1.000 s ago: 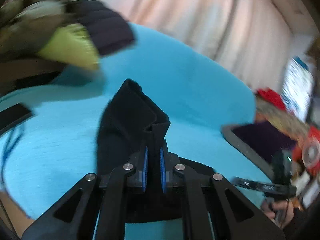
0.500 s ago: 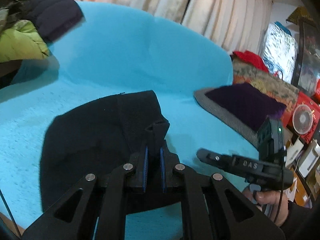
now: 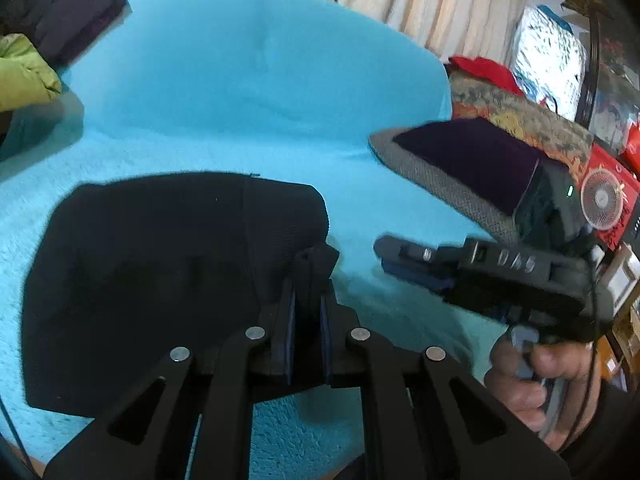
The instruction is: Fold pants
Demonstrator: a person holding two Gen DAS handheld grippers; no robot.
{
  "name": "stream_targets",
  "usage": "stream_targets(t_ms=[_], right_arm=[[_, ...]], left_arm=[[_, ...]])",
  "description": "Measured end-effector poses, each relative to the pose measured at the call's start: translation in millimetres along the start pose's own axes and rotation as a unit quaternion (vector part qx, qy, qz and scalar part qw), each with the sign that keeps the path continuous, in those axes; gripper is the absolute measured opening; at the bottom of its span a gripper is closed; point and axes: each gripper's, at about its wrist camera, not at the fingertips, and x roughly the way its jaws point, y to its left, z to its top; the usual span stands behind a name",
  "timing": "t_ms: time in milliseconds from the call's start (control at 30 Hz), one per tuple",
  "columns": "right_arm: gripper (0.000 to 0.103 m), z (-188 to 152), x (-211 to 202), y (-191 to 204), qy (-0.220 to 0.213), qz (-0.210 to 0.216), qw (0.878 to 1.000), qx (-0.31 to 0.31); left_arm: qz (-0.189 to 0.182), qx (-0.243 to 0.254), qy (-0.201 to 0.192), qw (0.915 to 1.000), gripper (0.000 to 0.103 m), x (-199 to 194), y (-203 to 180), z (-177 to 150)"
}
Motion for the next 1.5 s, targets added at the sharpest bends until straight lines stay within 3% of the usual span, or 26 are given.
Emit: stream_targets(t_ms=[67, 200, 300, 400, 500, 533, 600, 733, 800, 867, 933, 1000, 1167, 1333, 1433, 1500], right_arm=[[0.029, 0.2, 0.3, 0.4, 0.0, -0.003, 1.0, -0.001], [0.03, -0.5, -0.3, 0.3, 0.0, -0.011, 1.0, -0.003], [0.029, -1.0, -1.9, 2.1, -0.003, -0.02, 1.0, -0.01], [0.029, -2.8, -6.2, 9.4, -0.018, -0.031, 0.999, -0.027], [0.029, -9.3, -14.1, 28.7, -0.045, -0.034, 0.995, -0.079], [0.029, -12.4, -14.8, 39.1, -0.047, -0.025, 0.993, -0.106], [0.029, -19.9, -10.9, 63.5, -0.037, -0.005, 0.985, -0.169], [0.026, -35.9, 3.0, 98.5, -0.001, 0.013, 0.966, -0.258], [0.026, -41.2, 10.6, 106.1, 0.016, -0.002, 0.96, -0.279], [0.024, -41.6, 24.0, 103.7, 0.052, -0.033, 0.96, -0.272], [0.024, -41.3, 45.6, 91.2, 0.113, -0.077, 0.959, -0.247], [0.023, -37.0, 49.9, 85.7, 0.13, -0.078, 0.962, -0.227], [0.023, -40.7, 51.2, 90.9, 0.126, -0.084, 0.96, -0.237], [0.026, -34.9, 48.5, 80.8, 0.128, -0.061, 0.966, -0.216], [0.027, -35.6, 46.6, 79.9, 0.128, -0.06, 0.966, -0.218], [0.027, -37.4, 46.9, 82.1, 0.126, -0.065, 0.964, -0.226]], left_arm=[[-0.022, -0.006, 0.002, 0.9997, 0.012, 1.2, 3.5, -5.7], [-0.097, -0.032, 0.002, 0.9948, 0.04, -12.3, 10.3, -6.1], [-0.117, -0.023, -0.005, 0.9928, 0.044, -38.2, 14.0, -10.9], [-0.1, -0.04, -0.035, 0.9936, 0.044, -67.5, 33.5, -14.6], [-0.048, -0.079, -0.083, 0.9922, 0.044, -95.5, 68.5, -12.9], [-0.035, -0.094, -0.091, 0.9908, 0.041, -100.4, 79.9, -12.3], [-0.022, -0.116, -0.088, 0.9891, 0.016, -102.1, 95.8, -12.0], [-0.008, -0.135, -0.076, 0.988, 0.012, -94.6, 105.3, -15.9], [-0.003, -0.137, -0.072, 0.9879, 0.011, -91.0, 106.4, -17.3], [0.004, -0.139, -0.06, 0.9885, 0.01, -82.7, 105.6, -17.5], [0.025, -0.152, -0.004, 0.9881, 0.001, -59.8, 113.6, -23.6], [0.017, -0.173, -0.004, 0.9847, 0.001, -53.9, 119.4, -25.2], [0.004, -0.187, 0.001, 0.9824, 0.0, -53.7, 122.8, -17.9], [-0.012, -0.135, -0.055, 0.9892, 0.001, -68.8, 116.0, 36.3], [0.001, -0.121, -0.029, 0.9923, 0.001, -42.8, 125.1, 68.8], [0.005, -0.129, 0.013, 0.9916, 0.001, -15.7, 137.5, 73.8]])
